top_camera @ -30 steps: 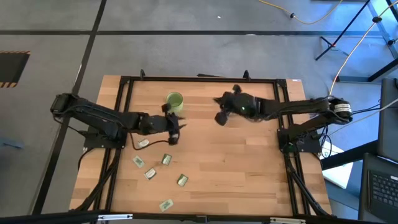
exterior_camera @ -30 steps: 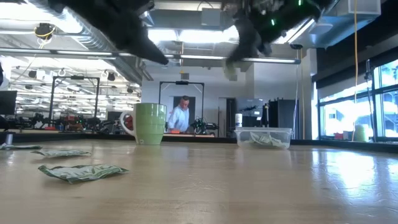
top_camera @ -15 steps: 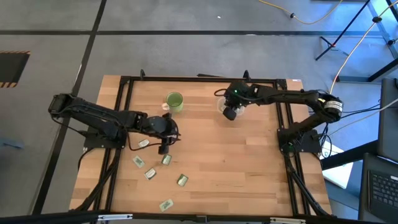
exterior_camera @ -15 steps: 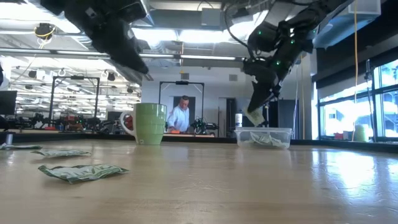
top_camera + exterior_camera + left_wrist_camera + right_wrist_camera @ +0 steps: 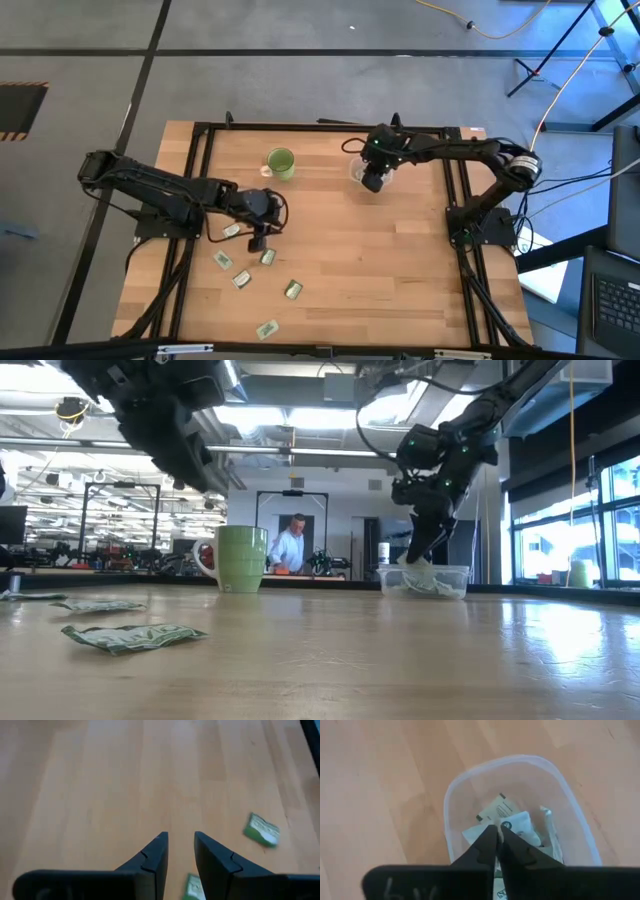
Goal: Pick and place items into bin
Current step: Put the white stevia packet into the transparent bin, then put the green truvia packet into the transparent bin
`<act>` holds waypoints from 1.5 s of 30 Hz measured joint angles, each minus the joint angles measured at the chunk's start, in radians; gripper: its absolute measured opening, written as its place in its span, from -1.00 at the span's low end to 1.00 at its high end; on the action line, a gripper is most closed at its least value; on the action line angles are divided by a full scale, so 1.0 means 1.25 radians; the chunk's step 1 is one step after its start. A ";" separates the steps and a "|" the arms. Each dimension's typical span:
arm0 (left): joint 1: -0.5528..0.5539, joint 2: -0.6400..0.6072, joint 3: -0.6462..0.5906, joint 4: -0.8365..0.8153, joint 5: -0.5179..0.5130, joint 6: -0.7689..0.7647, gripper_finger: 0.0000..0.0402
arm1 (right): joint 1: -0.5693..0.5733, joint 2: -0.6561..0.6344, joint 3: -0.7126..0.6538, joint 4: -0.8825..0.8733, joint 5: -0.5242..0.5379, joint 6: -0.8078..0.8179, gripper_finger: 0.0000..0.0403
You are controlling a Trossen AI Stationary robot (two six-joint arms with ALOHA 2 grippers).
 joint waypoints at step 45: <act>-0.076 0.063 -0.185 -0.417 -0.071 -0.542 -0.56 | -0.003 -0.139 0.000 -0.041 0.246 0.090 -0.15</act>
